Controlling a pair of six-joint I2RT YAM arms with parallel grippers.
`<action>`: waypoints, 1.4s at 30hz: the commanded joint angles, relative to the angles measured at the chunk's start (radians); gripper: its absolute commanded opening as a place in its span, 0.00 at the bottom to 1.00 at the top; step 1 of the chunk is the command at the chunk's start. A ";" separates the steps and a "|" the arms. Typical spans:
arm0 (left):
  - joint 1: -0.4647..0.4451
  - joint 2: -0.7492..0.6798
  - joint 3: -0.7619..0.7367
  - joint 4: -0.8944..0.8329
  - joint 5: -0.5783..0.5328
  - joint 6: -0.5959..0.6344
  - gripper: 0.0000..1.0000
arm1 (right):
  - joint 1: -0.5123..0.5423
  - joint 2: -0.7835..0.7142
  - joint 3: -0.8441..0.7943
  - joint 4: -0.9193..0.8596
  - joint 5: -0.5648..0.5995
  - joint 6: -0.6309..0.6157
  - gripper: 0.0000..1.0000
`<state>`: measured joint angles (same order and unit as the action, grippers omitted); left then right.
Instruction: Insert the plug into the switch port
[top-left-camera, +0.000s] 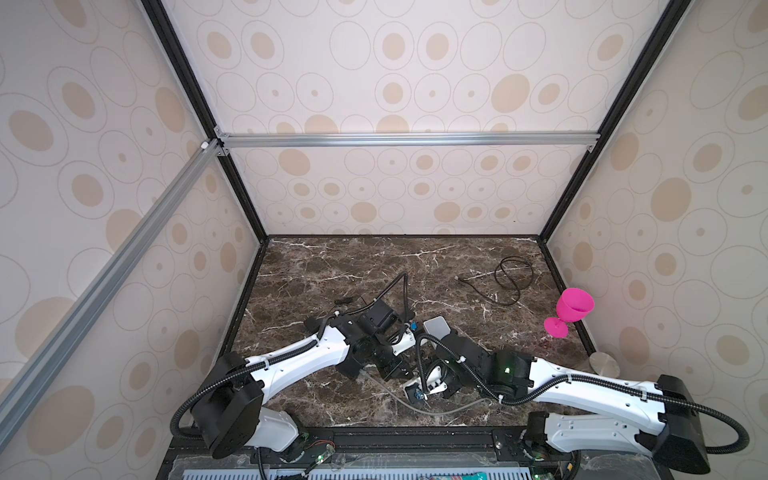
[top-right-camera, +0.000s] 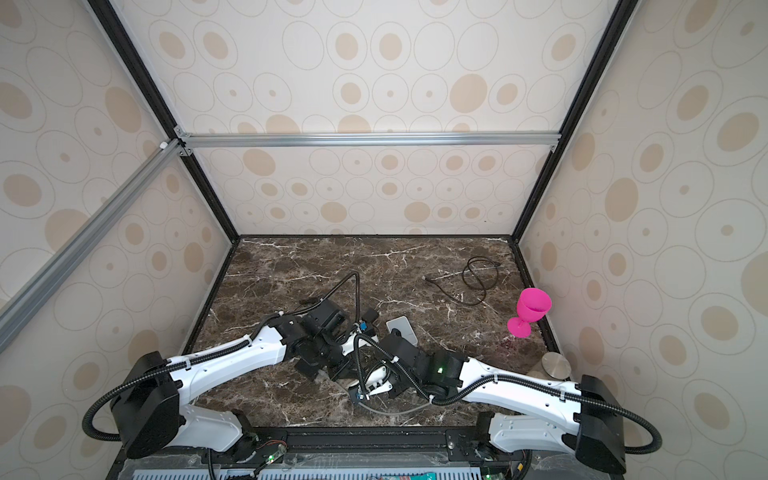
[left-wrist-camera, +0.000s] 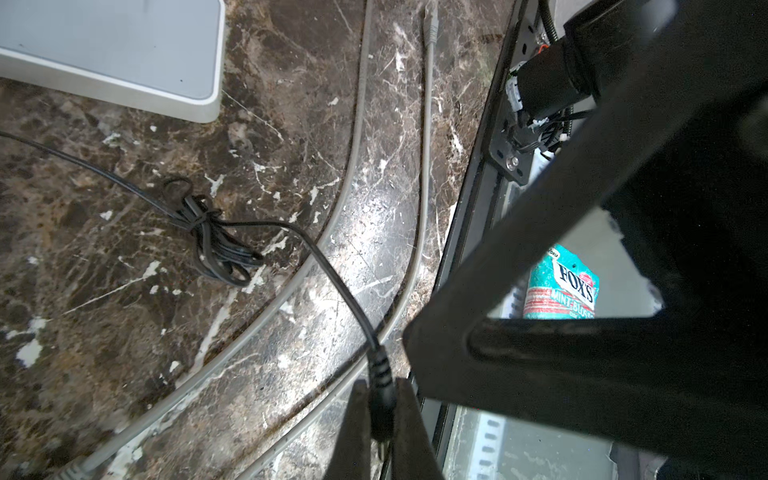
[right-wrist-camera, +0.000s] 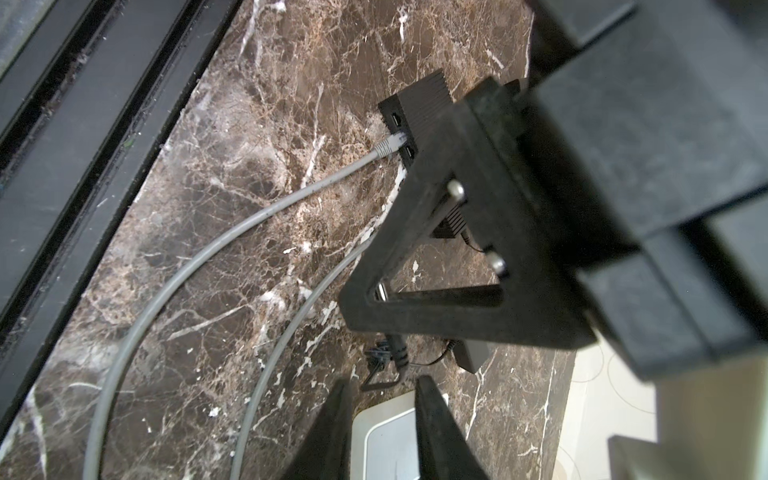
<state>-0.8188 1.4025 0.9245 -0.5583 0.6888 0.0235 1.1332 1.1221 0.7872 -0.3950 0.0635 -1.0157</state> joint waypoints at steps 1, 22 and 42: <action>-0.012 -0.012 -0.001 -0.011 0.032 0.036 0.00 | 0.008 0.014 0.021 0.001 0.013 -0.019 0.28; -0.014 -0.008 0.021 -0.029 0.026 0.037 0.00 | 0.008 0.058 0.041 0.024 0.018 -0.037 0.27; -0.014 -0.004 0.022 -0.030 0.023 0.038 0.00 | 0.008 0.094 0.043 0.056 0.024 -0.035 0.22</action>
<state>-0.8223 1.4025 0.9241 -0.5632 0.7086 0.0242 1.1332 1.2129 0.8051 -0.3515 0.1059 -1.0378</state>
